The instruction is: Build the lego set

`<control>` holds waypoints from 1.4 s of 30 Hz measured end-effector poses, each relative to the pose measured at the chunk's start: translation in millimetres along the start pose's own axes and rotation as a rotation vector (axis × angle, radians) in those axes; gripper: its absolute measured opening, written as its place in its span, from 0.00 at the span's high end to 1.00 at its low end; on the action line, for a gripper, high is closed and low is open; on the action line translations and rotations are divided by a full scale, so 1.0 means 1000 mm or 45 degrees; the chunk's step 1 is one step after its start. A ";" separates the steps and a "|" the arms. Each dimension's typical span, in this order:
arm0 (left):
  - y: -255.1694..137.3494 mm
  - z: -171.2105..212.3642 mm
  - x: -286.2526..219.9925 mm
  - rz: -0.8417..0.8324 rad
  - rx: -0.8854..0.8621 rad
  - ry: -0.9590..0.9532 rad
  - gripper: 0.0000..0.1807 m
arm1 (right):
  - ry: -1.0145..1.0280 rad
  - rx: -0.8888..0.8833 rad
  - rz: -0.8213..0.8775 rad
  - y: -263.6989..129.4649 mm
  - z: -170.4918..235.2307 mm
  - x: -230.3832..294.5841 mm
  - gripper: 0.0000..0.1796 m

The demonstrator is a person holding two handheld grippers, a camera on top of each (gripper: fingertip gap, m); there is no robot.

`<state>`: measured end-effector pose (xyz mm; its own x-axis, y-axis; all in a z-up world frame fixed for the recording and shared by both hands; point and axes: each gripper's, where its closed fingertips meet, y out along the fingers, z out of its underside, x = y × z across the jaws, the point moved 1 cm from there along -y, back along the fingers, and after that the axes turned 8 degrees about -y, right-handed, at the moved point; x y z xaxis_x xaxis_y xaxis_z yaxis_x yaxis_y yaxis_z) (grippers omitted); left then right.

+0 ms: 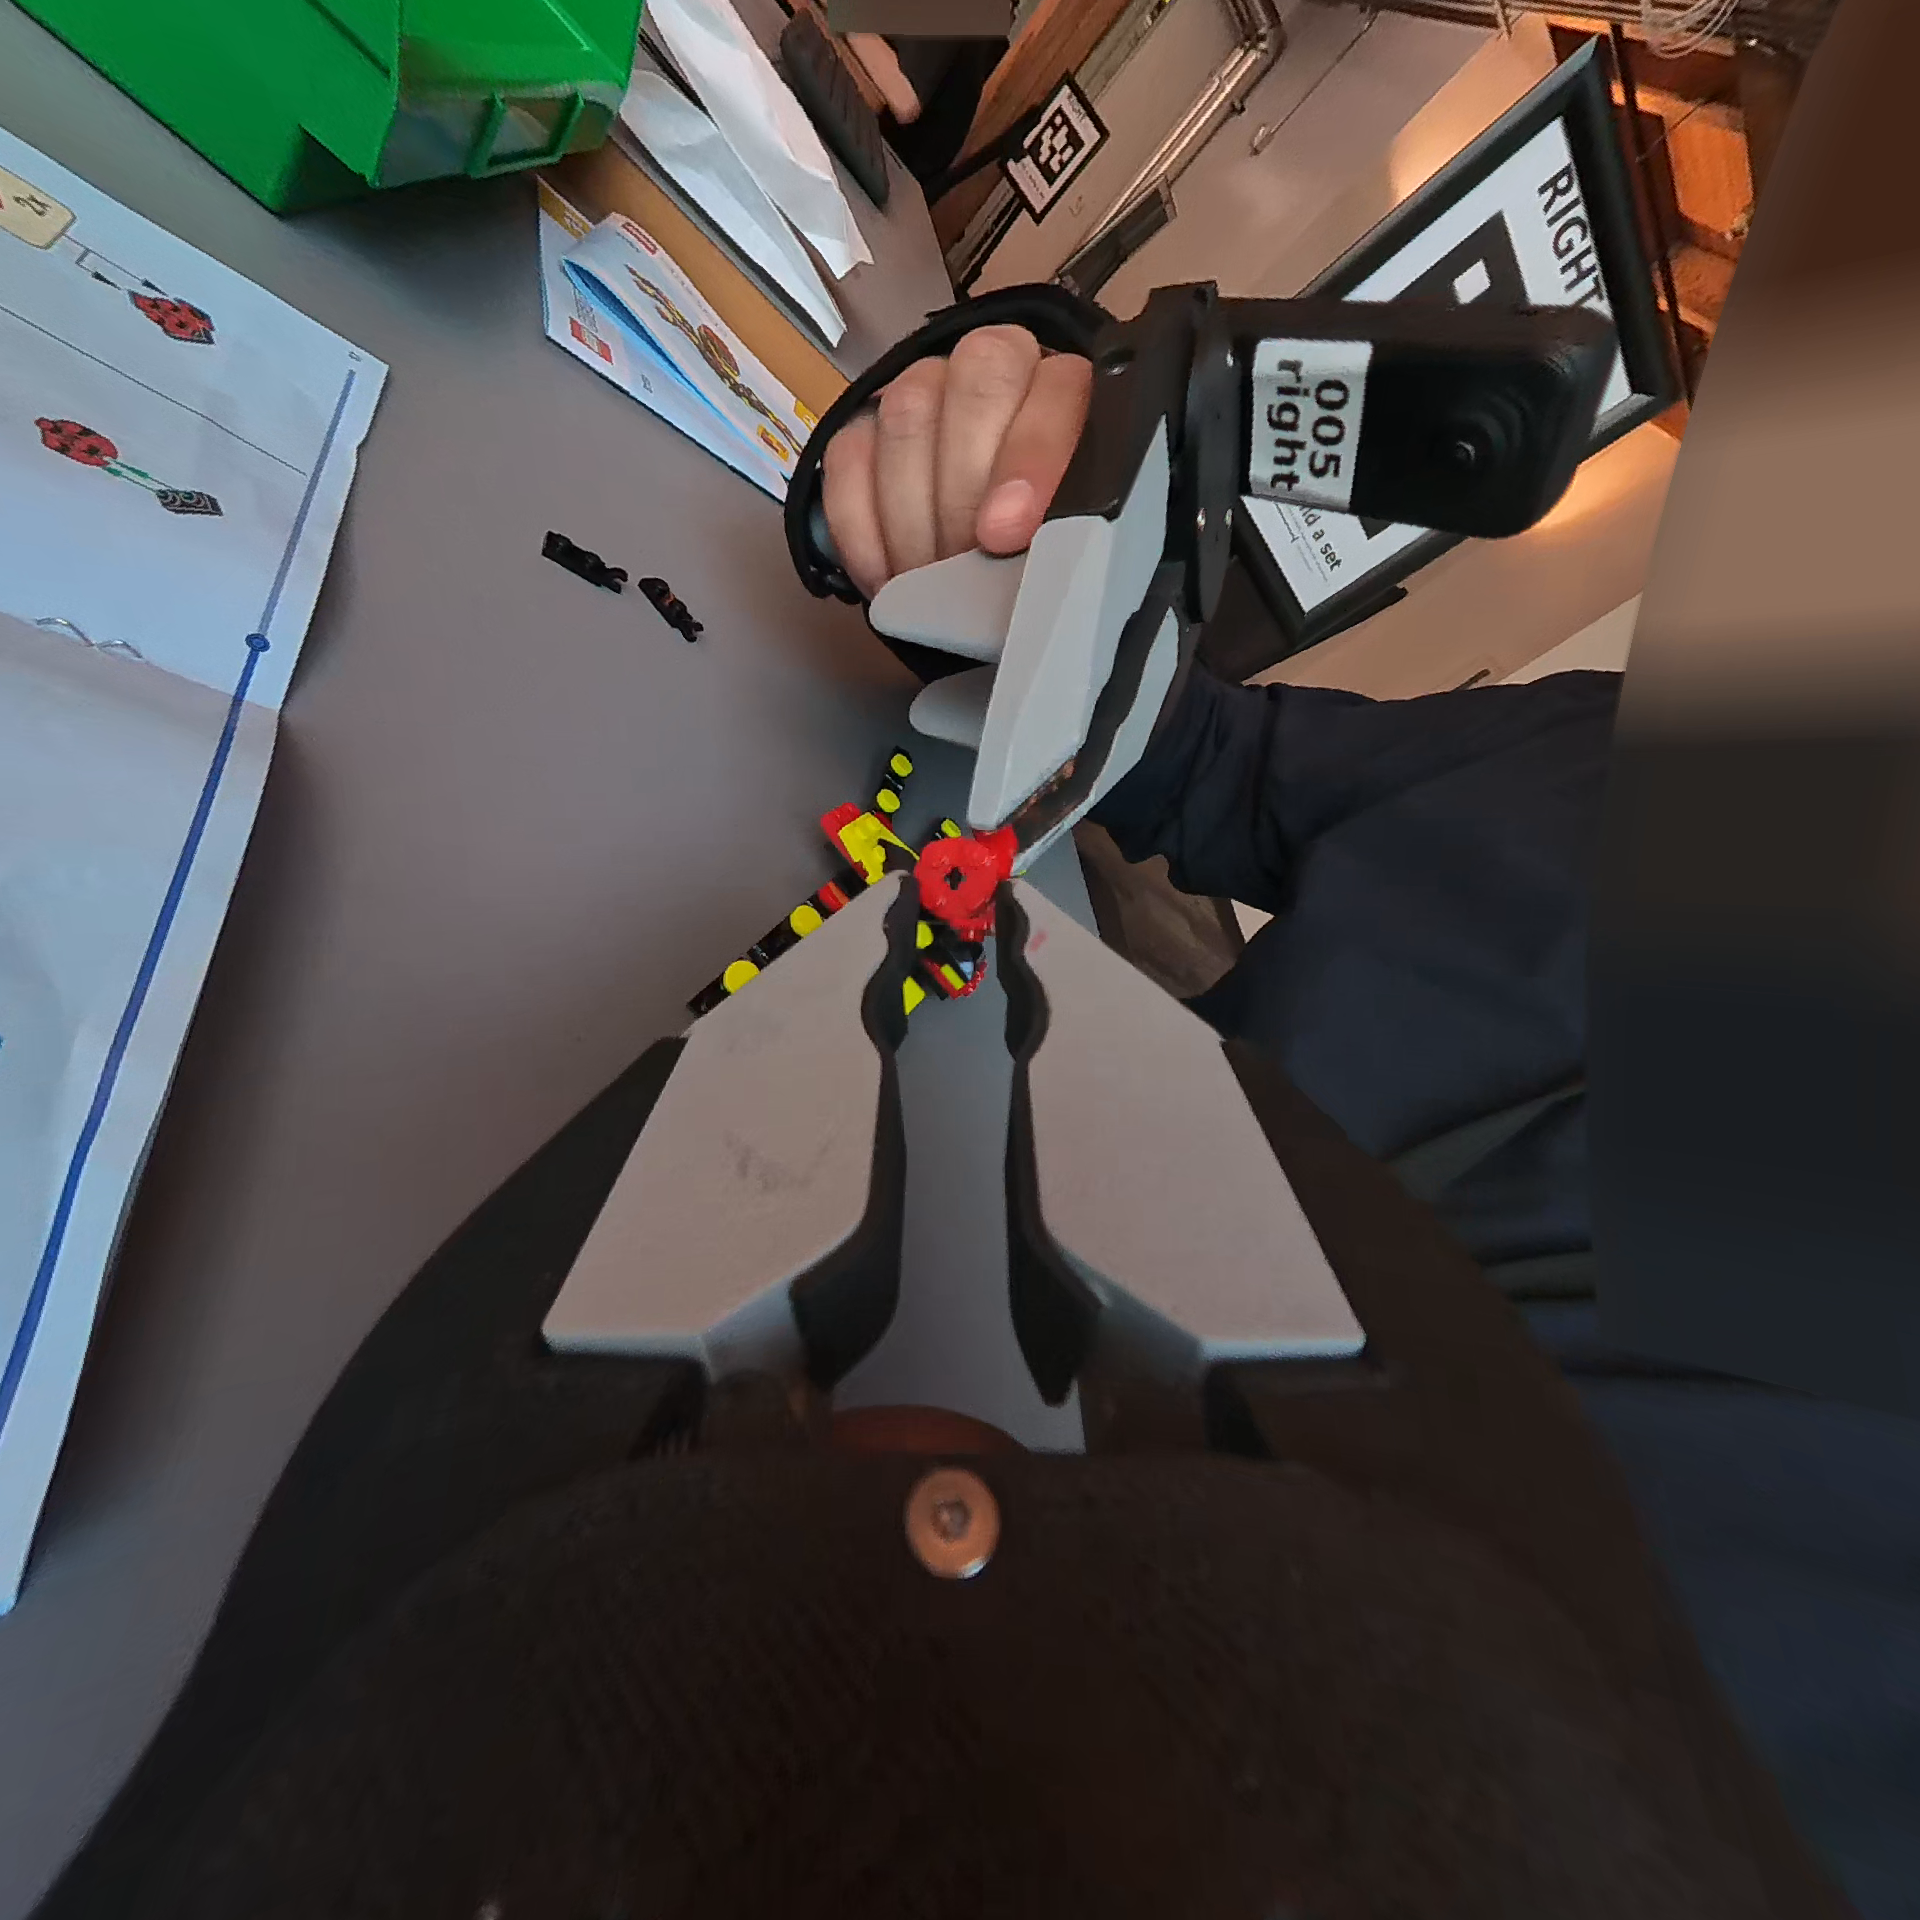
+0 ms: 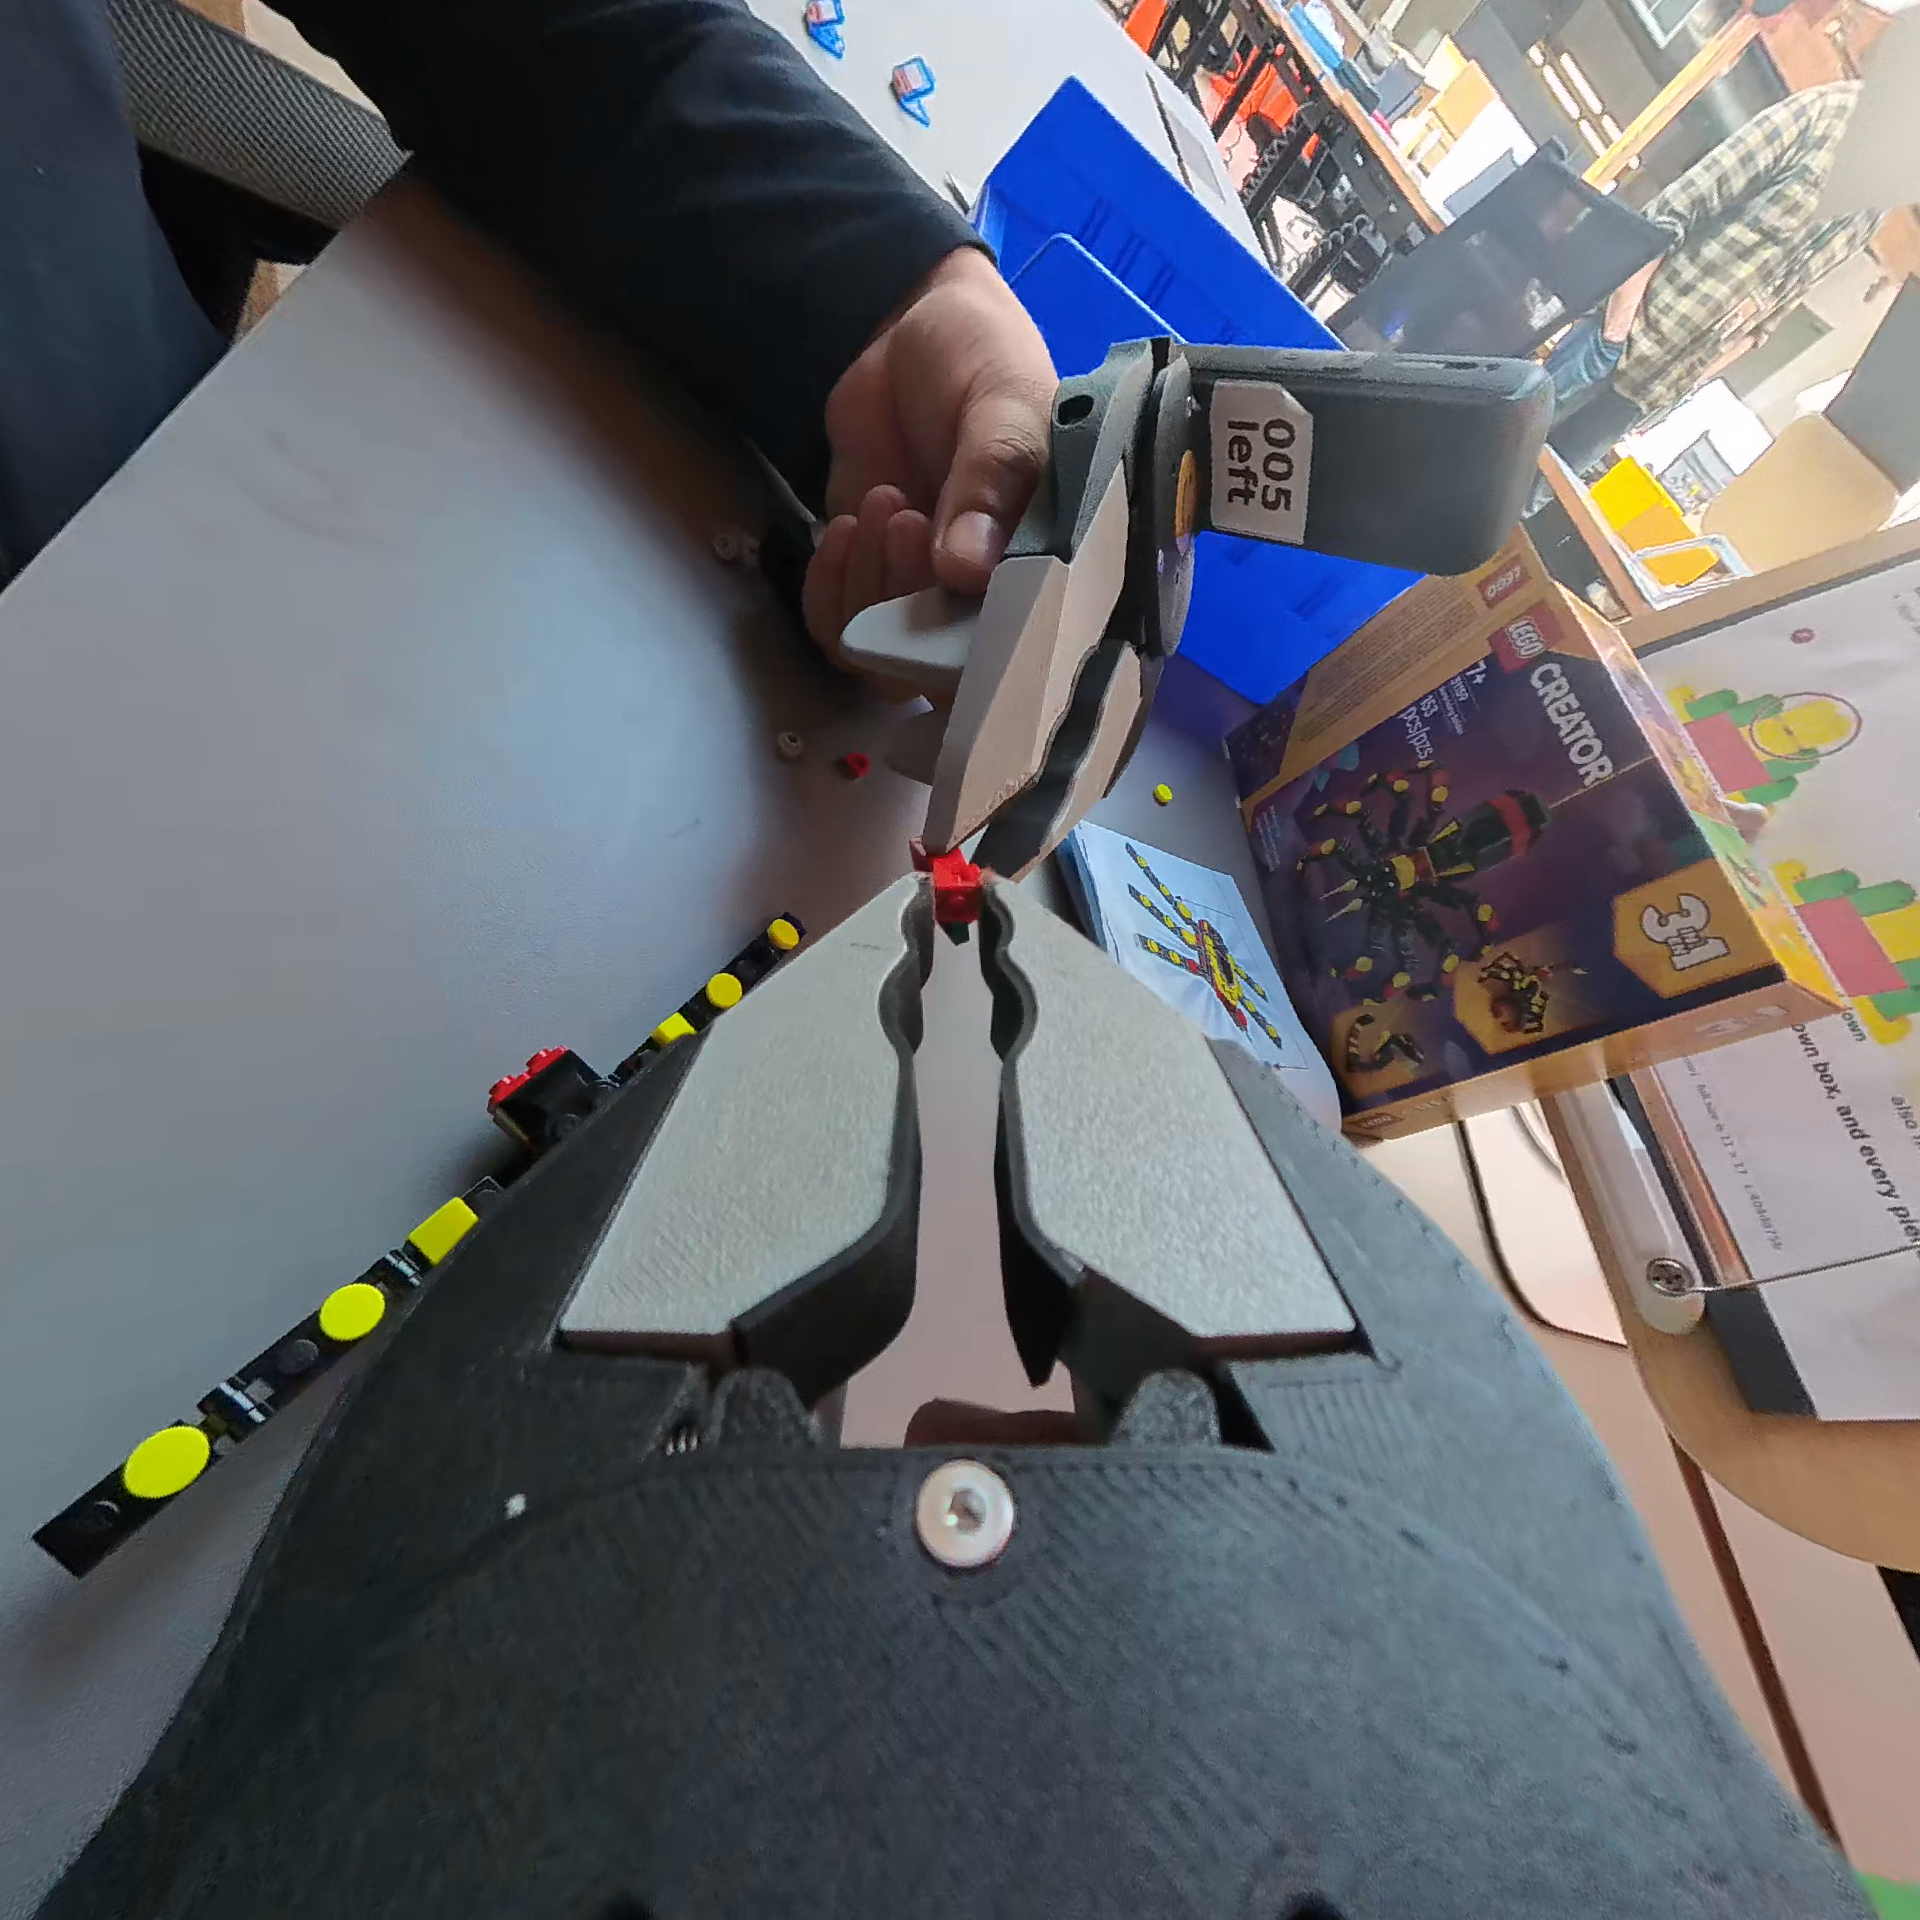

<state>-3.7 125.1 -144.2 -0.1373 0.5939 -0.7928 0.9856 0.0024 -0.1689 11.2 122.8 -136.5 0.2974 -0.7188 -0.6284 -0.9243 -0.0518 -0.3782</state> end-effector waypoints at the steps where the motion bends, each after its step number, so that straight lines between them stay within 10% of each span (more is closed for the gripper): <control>1: 0.000 0.000 0.000 -0.002 0.002 0.000 0.94 | -0.010 0.007 -0.002 0.000 0.000 0.001 0.97; 42: 0.010 0.034 -0.011 0.094 0.267 0.011 0.94 | -0.129 -0.005 -0.325 0.005 -0.014 0.034 0.97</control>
<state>4.8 91.4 -157.3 -0.0633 0.5933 -0.8025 0.9508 -0.2084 -0.2291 13.7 88.6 -149.8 0.5431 -0.6091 -0.5780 -0.8173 -0.2254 -0.5303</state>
